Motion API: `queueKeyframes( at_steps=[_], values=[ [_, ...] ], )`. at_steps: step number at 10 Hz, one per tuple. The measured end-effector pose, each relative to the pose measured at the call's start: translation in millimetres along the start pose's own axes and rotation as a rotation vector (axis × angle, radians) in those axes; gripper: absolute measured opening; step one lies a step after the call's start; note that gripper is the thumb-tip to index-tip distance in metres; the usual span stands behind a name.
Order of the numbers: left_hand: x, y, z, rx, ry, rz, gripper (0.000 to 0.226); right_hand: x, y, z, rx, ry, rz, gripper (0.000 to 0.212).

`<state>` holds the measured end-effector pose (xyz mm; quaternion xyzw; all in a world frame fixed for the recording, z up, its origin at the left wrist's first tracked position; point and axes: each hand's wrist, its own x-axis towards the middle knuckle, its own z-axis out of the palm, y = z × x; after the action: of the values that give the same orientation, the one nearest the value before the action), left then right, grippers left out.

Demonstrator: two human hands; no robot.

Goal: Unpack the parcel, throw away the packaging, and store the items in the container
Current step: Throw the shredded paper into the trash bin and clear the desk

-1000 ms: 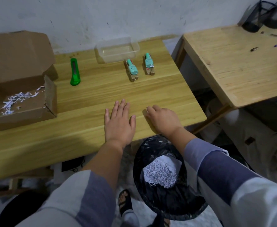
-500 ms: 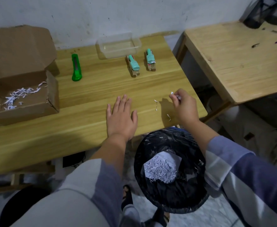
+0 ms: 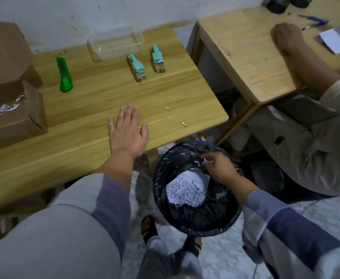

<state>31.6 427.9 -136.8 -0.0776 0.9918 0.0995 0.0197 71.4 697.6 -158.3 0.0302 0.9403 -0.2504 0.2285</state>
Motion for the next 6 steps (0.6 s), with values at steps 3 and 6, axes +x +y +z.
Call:
queueKeyframes(
  at_steps=[3, 6],
  values=[
    [0, 1, 4, 0.024, 0.017, -0.001, 0.061, -4, 3, 1, -0.142, 0.201, 0.129, 0.045],
    [0, 0, 5, 0.013, 0.027, 0.007, 0.06, -3, -9, -34, 0.093, 0.268, 0.074, 0.035]
  ],
)
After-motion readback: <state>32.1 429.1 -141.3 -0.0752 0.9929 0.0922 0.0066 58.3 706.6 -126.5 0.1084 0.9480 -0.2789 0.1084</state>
